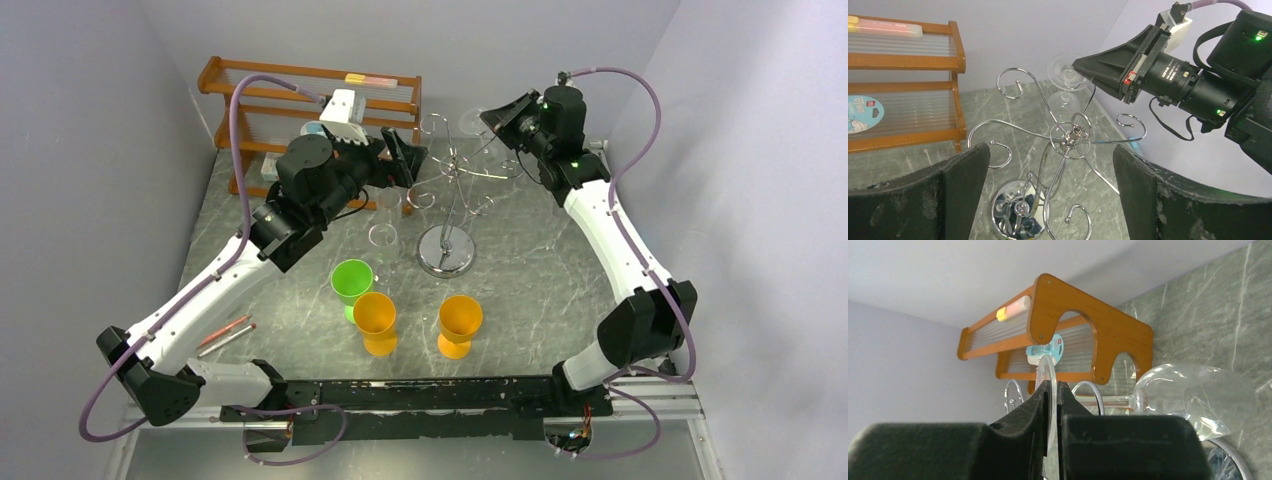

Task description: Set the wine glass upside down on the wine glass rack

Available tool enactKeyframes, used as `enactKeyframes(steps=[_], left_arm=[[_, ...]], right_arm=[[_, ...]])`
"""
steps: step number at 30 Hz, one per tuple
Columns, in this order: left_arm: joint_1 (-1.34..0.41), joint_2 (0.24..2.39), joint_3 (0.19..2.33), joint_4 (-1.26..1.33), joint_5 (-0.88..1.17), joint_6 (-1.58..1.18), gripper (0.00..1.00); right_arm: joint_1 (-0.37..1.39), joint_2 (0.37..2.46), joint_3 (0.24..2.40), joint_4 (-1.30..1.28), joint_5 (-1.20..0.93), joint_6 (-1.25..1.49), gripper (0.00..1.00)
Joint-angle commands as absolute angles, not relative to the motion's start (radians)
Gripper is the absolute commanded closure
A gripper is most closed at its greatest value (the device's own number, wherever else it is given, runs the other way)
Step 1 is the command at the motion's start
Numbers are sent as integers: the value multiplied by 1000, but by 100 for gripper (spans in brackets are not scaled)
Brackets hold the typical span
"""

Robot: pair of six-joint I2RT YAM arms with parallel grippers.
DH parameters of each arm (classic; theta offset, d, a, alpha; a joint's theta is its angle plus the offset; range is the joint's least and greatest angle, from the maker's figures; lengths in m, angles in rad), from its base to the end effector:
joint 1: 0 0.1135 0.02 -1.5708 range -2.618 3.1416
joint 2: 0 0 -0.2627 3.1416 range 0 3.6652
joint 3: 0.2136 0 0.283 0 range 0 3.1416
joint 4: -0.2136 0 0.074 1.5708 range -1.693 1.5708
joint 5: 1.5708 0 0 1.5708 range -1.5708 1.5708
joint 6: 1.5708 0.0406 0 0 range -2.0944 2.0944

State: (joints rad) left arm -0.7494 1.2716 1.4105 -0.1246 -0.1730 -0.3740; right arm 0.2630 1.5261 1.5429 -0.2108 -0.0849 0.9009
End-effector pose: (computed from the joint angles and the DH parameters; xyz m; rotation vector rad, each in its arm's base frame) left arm 0.2406 -0.2143 0.4639 0.1603 1.5981 -0.7470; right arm 0.3816 0.1063 0.4185 0.5204 1.7828 0.9051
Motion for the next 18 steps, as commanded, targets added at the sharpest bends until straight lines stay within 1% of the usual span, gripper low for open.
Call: enactKeyframes(steps=[1, 3, 8, 12, 18], left_arm=[[-743, 1239, 1399, -135, -184, -375, 3], [-744, 1234, 1398, -137, -190, -374, 3], [-744, 1218, 1390, -138, -221, -379, 6], [-744, 1210, 1388, -137, -250, -367, 6], [-744, 1193, 1371, -158, -278, -376, 4]], right_arm=[[261, 1529, 1594, -199, -132, 885, 87], [261, 1529, 1608, -231, -123, 882, 81], [261, 1525, 1648, -314, -82, 864, 59], [261, 1521, 1680, -380, -53, 848, 50], [261, 1514, 1752, -527, -3, 786, 42]])
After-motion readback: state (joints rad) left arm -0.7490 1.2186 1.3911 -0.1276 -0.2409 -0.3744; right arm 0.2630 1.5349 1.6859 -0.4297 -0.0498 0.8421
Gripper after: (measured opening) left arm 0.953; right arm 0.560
